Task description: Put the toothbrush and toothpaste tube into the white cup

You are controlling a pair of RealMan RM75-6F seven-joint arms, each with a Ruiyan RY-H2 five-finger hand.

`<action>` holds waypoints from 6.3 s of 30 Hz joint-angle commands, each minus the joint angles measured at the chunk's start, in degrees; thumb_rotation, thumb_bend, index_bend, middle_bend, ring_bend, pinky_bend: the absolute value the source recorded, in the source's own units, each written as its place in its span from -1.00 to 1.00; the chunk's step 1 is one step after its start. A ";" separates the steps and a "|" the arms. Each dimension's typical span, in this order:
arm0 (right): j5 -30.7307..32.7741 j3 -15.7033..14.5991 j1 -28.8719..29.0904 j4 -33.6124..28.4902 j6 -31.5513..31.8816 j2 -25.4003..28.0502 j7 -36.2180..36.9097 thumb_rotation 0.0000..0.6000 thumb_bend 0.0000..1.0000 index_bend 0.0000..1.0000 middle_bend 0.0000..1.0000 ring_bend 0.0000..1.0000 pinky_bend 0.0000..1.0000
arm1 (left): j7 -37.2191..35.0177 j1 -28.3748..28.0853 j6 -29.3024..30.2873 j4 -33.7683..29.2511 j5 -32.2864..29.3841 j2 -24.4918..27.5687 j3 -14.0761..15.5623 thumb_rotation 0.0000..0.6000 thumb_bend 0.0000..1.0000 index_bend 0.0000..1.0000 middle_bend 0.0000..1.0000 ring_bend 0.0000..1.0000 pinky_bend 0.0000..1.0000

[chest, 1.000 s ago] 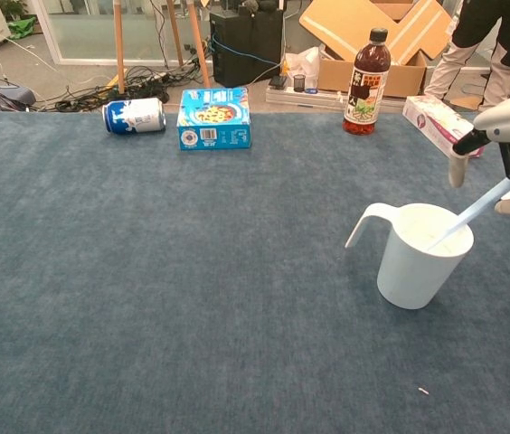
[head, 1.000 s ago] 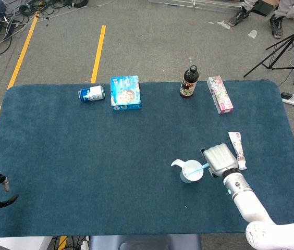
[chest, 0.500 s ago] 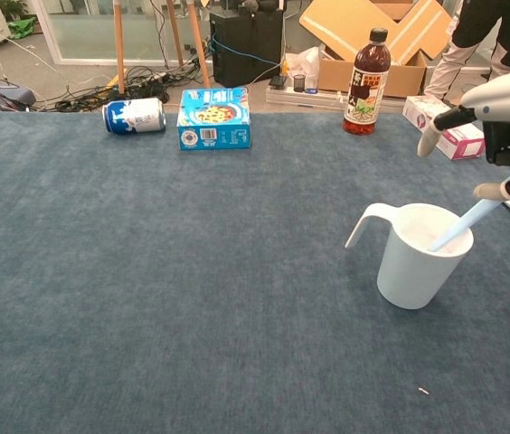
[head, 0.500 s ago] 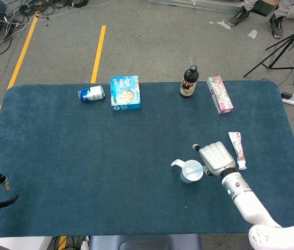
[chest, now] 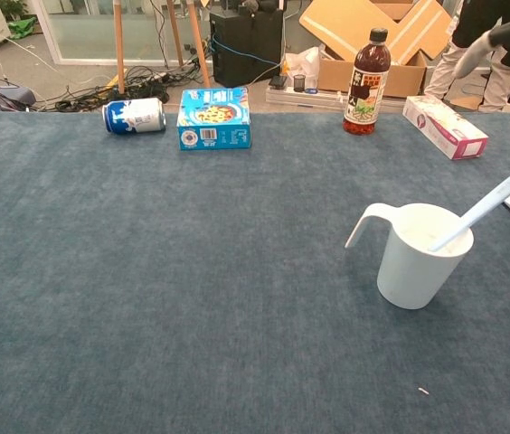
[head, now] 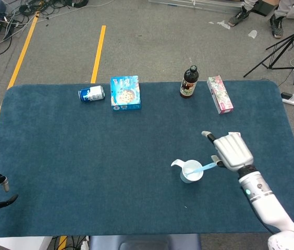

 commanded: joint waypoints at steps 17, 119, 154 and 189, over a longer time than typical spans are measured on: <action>-1.12 -3.20 -14.10 9.82 -7.11 5.59 28.63 1.00 -0.41 -0.71 1.00 1.00 1.00 | 0.80 -0.19 -0.45 0.04 0.09 -0.55 0.26 1.00 -1.00 0.32 0.09 -0.13 -0.18; -3.01 4.46 -10.96 33.52 -39.90 -12.28 53.86 1.00 -0.34 -0.84 1.00 1.00 1.00 | 0.24 -0.29 -0.91 0.01 -0.14 -0.37 0.40 1.00 -1.00 0.32 0.09 -0.13 -0.18; -3.29 6.13 -7.51 34.54 -42.29 -17.80 54.33 1.00 -0.34 -0.84 1.00 1.00 1.00 | 0.10 -0.28 -0.88 -0.04 -0.04 -0.29 0.41 1.00 -1.00 0.32 0.09 -0.13 -0.18; -3.54 6.97 -6.37 34.15 -16.98 -17.20 8.18 1.00 -0.69 -0.53 1.00 1.00 1.00 | 0.01 -0.51 -1.69 0.01 -0.34 -0.38 0.60 1.00 -1.00 0.32 0.09 -0.13 -0.18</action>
